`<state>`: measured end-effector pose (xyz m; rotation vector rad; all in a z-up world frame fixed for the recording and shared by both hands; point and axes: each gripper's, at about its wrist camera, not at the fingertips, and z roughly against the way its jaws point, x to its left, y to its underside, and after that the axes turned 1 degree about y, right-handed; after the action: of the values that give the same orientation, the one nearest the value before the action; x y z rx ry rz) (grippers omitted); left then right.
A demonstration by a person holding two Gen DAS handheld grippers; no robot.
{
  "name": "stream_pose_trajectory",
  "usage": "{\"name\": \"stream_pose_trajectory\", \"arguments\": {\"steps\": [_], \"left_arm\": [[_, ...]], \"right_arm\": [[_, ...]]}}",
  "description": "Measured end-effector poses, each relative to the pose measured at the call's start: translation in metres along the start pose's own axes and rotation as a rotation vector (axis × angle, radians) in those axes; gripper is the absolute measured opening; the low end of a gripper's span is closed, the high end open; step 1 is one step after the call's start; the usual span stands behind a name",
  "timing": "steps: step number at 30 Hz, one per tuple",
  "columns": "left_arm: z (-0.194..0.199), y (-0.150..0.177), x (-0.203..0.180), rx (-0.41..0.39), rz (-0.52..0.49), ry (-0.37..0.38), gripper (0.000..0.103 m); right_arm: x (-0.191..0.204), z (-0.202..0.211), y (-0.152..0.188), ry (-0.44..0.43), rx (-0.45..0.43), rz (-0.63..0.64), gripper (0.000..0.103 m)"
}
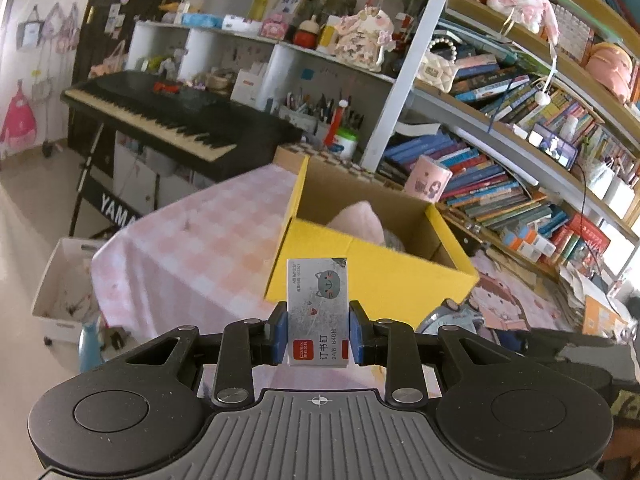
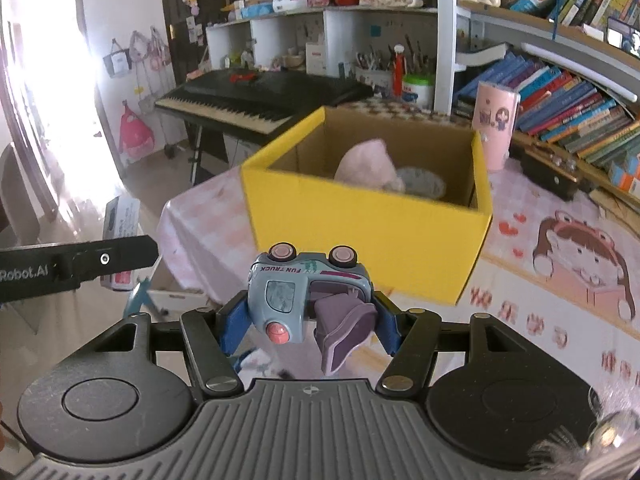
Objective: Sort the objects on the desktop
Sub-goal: 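Carry the card in the left tool and truck in the right tool to the box, then lower both tools into the box and open them to drop card and truck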
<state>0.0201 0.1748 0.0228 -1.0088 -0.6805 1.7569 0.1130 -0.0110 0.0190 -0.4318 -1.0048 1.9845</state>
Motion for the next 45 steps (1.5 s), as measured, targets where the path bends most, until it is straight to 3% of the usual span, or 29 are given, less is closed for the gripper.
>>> {"name": "stream_pose_trajectory", "arguments": {"steps": [12, 20, 23, 28, 32, 36, 45], "left_arm": [[-0.049, -0.044, -0.028, -0.077, -0.059, -0.026, 0.028], [-0.099, -0.069, -0.04, -0.065, -0.099, -0.031, 0.029], [-0.123, -0.078, -0.048, -0.037, -0.139, -0.014, 0.029], [-0.163, -0.083, -0.057, 0.038, -0.206, 0.008, 0.029], [-0.187, -0.079, -0.057, 0.123, -0.166, 0.012, 0.029], [-0.201, -0.071, -0.06, 0.184, -0.18, -0.005, 0.029], [-0.2, -0.061, -0.056, 0.214, -0.146, -0.019, 0.029]], "right_arm": [[-0.045, -0.031, -0.062, -0.013, -0.127, 0.016, 0.06], [-0.076, -0.07, -0.088, -0.003, -0.117, 0.066, 0.06], [-0.084, -0.088, -0.096, 0.005, -0.083, 0.145, 0.06], [-0.087, -0.125, -0.108, -0.041, 0.054, 0.352, 0.06], [-0.086, -0.147, -0.112, -0.095, 0.183, 0.45, 0.061], [-0.084, -0.157, -0.115, -0.141, 0.239, 0.49, 0.061], [-0.091, -0.168, -0.108, -0.098, 0.294, 0.441, 0.061]]}}
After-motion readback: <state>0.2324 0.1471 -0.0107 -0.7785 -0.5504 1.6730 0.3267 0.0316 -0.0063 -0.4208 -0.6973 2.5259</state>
